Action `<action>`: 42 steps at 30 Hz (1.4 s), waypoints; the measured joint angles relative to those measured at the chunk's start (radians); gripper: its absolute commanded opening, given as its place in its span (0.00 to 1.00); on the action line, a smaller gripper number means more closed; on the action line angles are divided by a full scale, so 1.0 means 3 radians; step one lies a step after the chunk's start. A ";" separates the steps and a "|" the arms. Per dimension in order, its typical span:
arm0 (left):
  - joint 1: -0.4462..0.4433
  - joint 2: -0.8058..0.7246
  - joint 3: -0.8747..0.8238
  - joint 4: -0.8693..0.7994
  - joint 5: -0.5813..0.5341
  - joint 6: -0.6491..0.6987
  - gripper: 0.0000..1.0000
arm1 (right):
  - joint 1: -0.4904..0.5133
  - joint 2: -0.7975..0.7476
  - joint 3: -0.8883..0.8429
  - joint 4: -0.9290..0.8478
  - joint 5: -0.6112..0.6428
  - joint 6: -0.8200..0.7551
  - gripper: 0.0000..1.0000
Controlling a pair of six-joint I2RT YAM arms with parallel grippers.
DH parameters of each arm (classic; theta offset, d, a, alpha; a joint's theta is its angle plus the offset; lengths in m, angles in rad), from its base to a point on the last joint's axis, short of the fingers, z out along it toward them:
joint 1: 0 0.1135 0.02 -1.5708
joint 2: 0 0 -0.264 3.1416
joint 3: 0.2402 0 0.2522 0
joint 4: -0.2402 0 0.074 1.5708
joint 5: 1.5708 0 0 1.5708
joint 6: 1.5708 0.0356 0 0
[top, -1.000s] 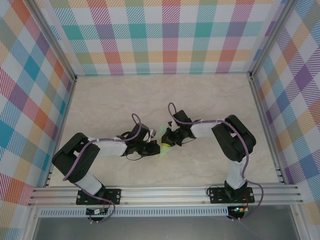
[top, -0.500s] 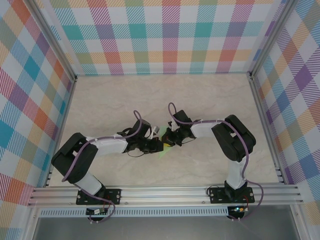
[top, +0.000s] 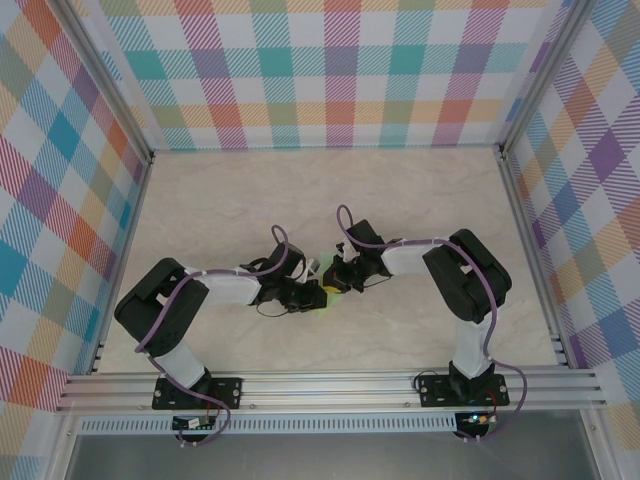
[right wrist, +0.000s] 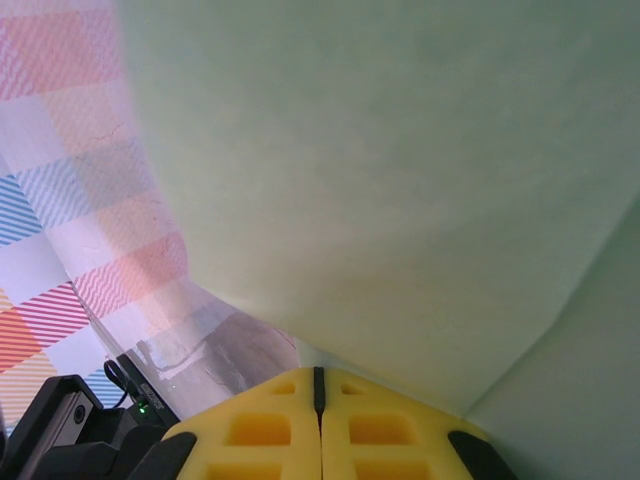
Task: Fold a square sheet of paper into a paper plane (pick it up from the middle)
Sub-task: Fourth fold the wing at the center of the table.
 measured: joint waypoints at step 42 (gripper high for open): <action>0.0001 -0.0120 -0.0272 -0.0055 0.0093 0.0266 0.11 | -0.0022 0.0006 0.0013 -0.0022 -0.0006 -0.0014 0.07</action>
